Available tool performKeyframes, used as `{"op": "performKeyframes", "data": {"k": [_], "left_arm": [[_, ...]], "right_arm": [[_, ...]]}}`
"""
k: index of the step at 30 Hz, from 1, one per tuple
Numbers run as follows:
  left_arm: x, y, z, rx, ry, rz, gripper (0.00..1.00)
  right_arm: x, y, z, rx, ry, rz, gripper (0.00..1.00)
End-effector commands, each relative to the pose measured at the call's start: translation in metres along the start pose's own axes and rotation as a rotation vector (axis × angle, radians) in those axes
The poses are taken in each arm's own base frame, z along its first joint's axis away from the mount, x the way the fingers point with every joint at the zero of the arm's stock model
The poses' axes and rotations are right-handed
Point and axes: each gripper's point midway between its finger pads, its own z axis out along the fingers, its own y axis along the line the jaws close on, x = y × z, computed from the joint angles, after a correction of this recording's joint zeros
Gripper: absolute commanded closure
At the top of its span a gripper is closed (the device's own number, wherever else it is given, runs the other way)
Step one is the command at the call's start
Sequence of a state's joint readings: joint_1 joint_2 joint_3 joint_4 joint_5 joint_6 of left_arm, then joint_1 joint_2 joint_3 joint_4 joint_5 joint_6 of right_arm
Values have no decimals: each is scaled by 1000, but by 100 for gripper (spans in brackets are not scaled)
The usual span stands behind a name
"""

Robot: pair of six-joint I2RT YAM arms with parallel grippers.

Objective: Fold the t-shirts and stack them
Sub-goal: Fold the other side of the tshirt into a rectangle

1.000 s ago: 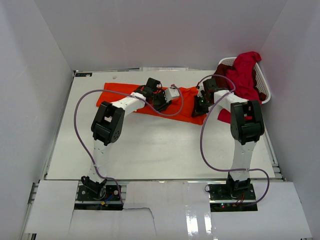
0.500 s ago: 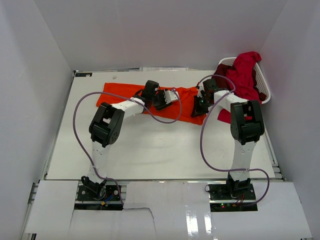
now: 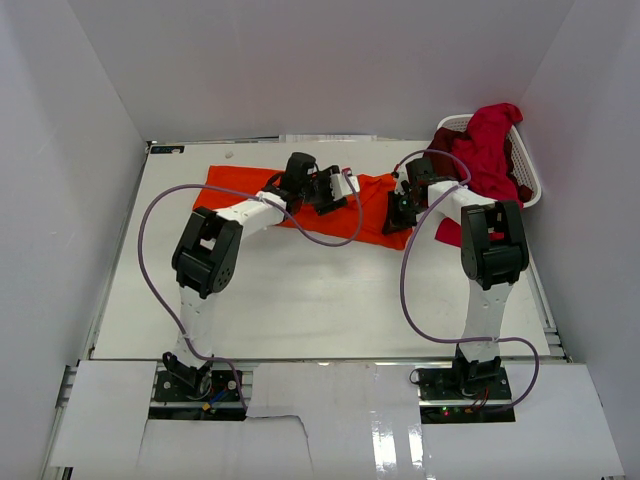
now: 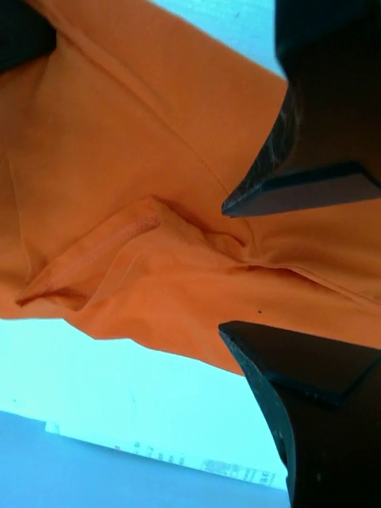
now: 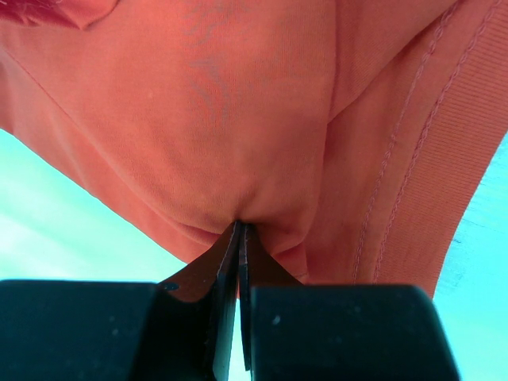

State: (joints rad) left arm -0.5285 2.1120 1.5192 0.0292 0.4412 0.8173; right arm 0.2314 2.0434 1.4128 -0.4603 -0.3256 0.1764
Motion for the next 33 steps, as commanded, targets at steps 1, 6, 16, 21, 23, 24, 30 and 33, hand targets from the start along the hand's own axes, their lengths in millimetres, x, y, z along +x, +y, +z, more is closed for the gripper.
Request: {"op": "performKeyframes", "data": {"k": [1, 6, 16, 21, 23, 24, 30, 33], "left_arm": [[-36, 5, -11, 57, -76, 23, 32], [-44, -4, -4, 186, -86, -12, 2], [-38, -5, 5, 196, -78, 3, 8], [-31, -9, 8, 203, -69, 10, 23], [-32, -10, 9, 209, -74, 14, 27], [-30, -11, 10, 213, -72, 10, 27], [-26, -14, 17, 227, -72, 9, 29], [-25, -15, 20, 231, -71, 12, 31]], "right_arm": [[10, -1, 11, -3, 34, -9, 92], [8, 0, 9, -2, 31, -14, 92], [3, 2, 6, -3, 24, -18, 92], [2, 2, 6, -2, 24, -18, 92], [2, 1, 7, 0, 25, -19, 92], [1, 2, 6, -2, 24, -20, 92], [5, 0, 8, 1, 31, -18, 92], [5, 0, 8, 3, 31, -18, 92]]}}
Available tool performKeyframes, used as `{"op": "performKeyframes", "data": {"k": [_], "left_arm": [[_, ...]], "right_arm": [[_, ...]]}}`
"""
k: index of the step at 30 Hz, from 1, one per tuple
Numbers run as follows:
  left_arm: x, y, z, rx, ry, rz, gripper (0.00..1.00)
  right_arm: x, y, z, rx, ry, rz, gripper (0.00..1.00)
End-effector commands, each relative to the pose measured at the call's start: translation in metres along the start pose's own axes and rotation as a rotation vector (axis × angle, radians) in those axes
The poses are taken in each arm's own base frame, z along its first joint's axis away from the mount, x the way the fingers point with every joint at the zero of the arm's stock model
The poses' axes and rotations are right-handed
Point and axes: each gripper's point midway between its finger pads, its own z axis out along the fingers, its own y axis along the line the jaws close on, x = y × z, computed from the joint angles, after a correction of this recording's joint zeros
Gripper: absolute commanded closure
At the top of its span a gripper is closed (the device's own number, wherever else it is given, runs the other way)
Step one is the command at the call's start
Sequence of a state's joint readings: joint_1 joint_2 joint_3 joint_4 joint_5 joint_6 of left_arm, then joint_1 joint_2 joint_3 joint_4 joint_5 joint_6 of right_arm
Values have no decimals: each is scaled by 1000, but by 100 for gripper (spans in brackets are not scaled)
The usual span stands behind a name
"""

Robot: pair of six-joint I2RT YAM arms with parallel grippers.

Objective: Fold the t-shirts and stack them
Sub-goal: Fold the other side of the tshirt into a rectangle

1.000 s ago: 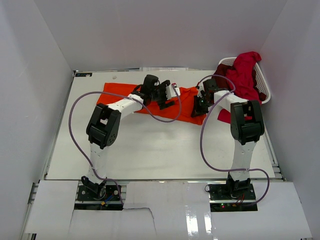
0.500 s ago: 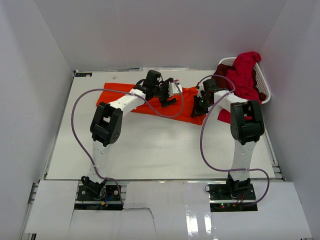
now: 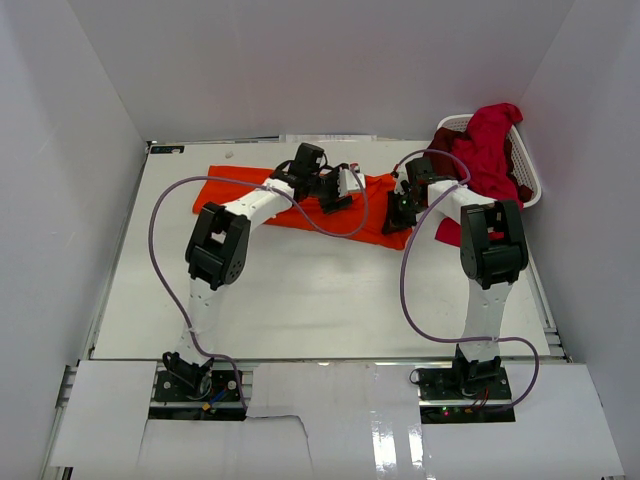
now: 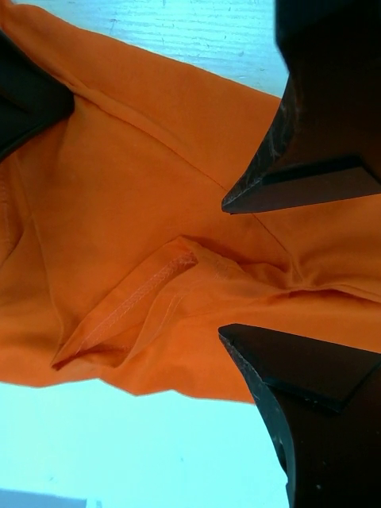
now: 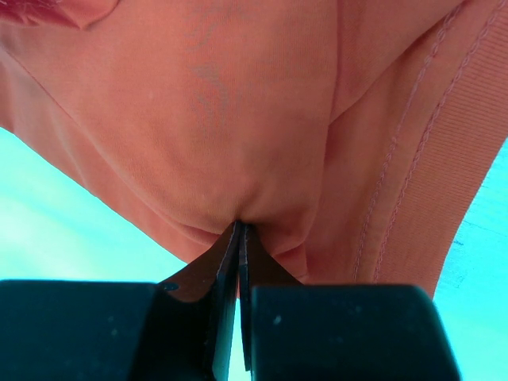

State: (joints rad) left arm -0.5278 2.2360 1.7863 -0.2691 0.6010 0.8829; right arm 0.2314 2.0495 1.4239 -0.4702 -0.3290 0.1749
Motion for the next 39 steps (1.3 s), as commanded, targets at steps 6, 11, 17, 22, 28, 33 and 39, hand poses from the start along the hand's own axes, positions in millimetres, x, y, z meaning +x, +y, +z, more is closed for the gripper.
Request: {"op": "performKeyframes", "data": {"k": [6, 11, 17, 22, 28, 33, 39], "left_arm": [[-4, -5, 15, 33, -20, 20, 35], [-1, -6, 18, 34, -12, 23, 40], [-3, -2, 23, 27, -24, 15, 42], [-5, 1, 27, 18, -37, 1, 52], [-2, 0, 30, 20, -33, -7, 59], [-2, -1, 31, 18, -30, -5, 60], [4, 2, 34, 4, -16, -9, 58]], "right_arm": [[5, 0, 9, -4, 28, -18, 92], [4, 1, 10, -6, 26, -19, 92], [6, 0, 12, -9, 32, -18, 91], [8, -1, 12, -5, 36, -18, 91], [9, -1, 13, -8, 39, -17, 91], [8, -1, 13, -8, 38, -19, 91], [8, 0, 12, -10, 35, -20, 91]]}}
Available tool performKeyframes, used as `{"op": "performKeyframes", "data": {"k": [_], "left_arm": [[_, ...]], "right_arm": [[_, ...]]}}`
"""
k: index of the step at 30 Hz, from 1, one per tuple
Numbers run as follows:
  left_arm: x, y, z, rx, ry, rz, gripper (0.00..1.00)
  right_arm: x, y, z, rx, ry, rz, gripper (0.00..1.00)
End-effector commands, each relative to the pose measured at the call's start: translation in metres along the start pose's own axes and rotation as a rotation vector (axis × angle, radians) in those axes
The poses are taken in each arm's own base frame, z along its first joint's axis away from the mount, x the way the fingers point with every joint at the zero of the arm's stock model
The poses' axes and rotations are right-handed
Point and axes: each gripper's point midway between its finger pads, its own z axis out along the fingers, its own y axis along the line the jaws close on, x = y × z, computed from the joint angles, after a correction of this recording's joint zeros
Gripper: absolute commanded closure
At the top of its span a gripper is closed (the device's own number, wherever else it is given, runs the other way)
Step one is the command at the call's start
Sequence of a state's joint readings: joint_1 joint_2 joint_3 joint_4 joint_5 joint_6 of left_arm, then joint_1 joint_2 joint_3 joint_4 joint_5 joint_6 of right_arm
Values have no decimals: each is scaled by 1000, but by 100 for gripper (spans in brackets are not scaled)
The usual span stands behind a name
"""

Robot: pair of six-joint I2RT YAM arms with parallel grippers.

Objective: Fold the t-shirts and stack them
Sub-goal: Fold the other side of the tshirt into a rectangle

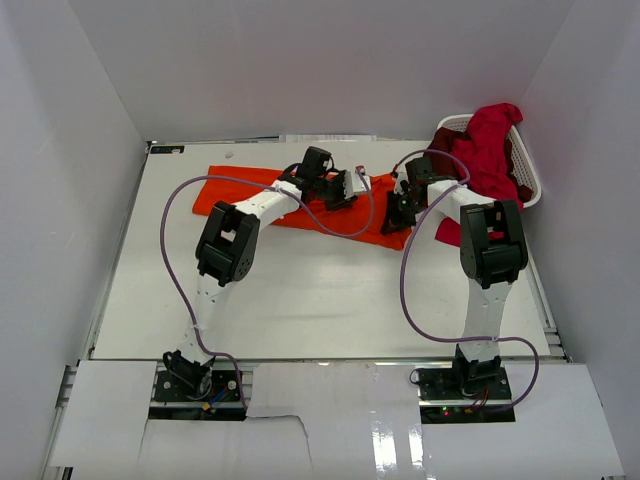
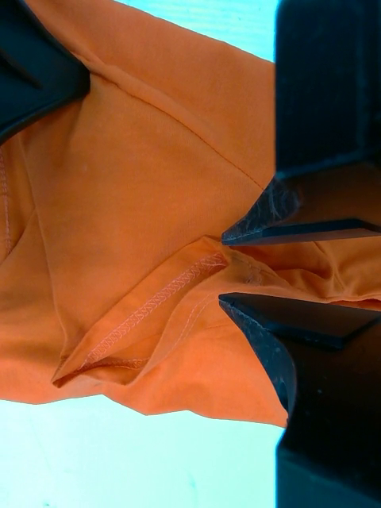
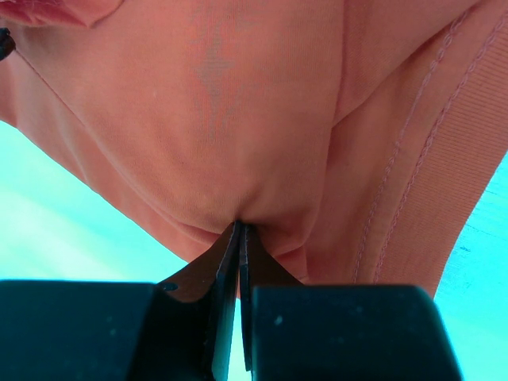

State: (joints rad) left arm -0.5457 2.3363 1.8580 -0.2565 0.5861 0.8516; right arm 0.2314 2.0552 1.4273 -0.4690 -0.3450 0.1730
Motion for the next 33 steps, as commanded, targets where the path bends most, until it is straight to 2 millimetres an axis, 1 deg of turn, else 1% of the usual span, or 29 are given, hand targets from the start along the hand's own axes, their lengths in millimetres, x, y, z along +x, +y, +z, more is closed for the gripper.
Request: {"op": "performKeyframes", "data": {"k": [1, 4, 10, 14, 15, 17, 18, 22, 23, 25, 26, 27, 28, 33], "left_arm": [[-11, 7, 6, -12, -26, 23, 59], [-11, 7, 7, -16, -23, 21, 63], [-8, 9, 9, -25, -12, 22, 62], [-7, 8, 9, -23, -13, 21, 73], [-7, 8, 9, -26, -11, 22, 79], [-9, 11, 9, -36, -13, 21, 86], [-9, 12, 9, -42, -14, 19, 99], [-13, 23, 8, -92, -24, 2, 100], [-16, 31, 7, -125, -29, 6, 100], [-18, 37, 6, -172, -37, -34, 100], [-25, 49, 1, -226, -55, -23, 100], [-22, 47, 2, -235, -52, -45, 100], [-28, 56, 0, -271, -77, -32, 100], [-23, 66, 1, -326, -68, -64, 100]], "right_arm": [[8, -3, 12, 6, 34, -16, 91], [7, -2, 11, 2, 31, -17, 91], [8, -3, 11, 5, 32, -17, 91], [8, -2, 11, 4, 33, -16, 91], [9, -3, 11, 4, 35, -16, 91], [10, -3, 12, 5, 37, -16, 91], [10, -3, 12, 5, 37, -16, 91], [10, -3, 12, 5, 37, -16, 91], [11, -3, 12, 5, 40, -15, 91], [10, -3, 12, 3, 38, -16, 91], [10, -3, 12, 3, 39, -17, 91], [10, -3, 12, 2, 38, -17, 91], [10, -3, 13, 2, 39, -17, 91], [12, -4, 14, 3, 46, -15, 91]]}}
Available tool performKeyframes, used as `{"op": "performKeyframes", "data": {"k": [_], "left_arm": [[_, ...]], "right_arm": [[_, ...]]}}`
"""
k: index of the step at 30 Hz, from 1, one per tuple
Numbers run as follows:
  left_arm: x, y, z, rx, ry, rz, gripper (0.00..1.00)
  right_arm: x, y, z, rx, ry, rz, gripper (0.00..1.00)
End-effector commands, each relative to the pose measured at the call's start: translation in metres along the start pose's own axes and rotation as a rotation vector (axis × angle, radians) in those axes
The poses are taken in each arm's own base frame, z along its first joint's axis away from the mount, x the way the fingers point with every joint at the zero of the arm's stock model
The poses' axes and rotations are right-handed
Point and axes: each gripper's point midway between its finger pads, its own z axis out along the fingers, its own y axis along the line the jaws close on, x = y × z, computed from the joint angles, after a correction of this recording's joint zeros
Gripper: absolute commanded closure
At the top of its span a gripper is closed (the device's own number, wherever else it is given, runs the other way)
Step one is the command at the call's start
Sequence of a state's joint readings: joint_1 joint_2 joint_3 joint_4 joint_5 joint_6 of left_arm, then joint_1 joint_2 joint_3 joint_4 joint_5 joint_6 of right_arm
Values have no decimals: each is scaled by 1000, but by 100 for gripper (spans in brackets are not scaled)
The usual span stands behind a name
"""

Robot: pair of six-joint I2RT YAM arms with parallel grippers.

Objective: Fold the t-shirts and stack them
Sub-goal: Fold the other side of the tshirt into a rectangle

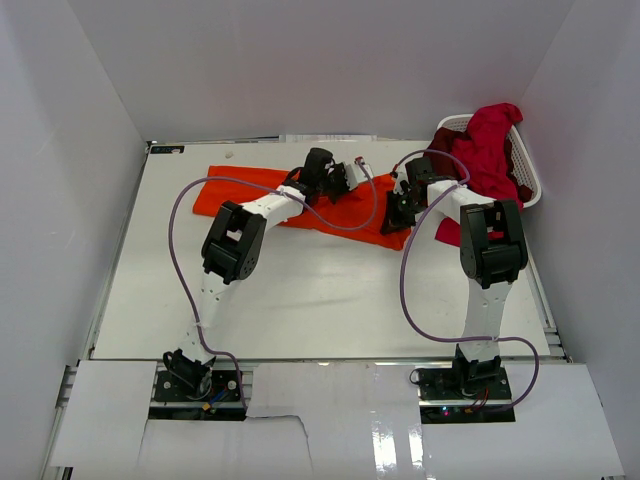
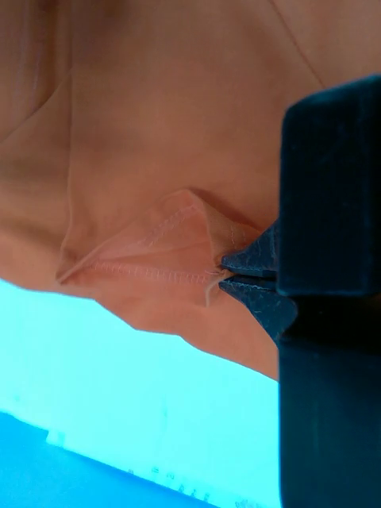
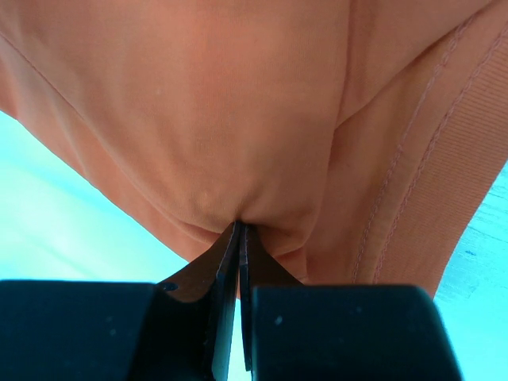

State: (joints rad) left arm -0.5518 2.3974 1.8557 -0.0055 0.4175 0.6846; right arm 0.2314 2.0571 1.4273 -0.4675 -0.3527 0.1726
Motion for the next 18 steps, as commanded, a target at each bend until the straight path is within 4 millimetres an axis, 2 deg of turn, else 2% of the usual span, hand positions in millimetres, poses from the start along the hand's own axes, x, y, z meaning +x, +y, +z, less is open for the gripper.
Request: {"op": "performKeyframes", "data": {"k": [1, 7, 18], "left_arm": [[-32, 25, -8, -99, -65, -3, 100], [-21, 32, -7, -154, -46, -45, 100], [16, 50, -8, -292, 69, -105, 84]], "right_arm": [[12, -5, 13, 12, 44, -16, 91], [14, -6, 15, 11, 49, -18, 91], [16, -7, 17, 11, 57, -14, 91]]}}
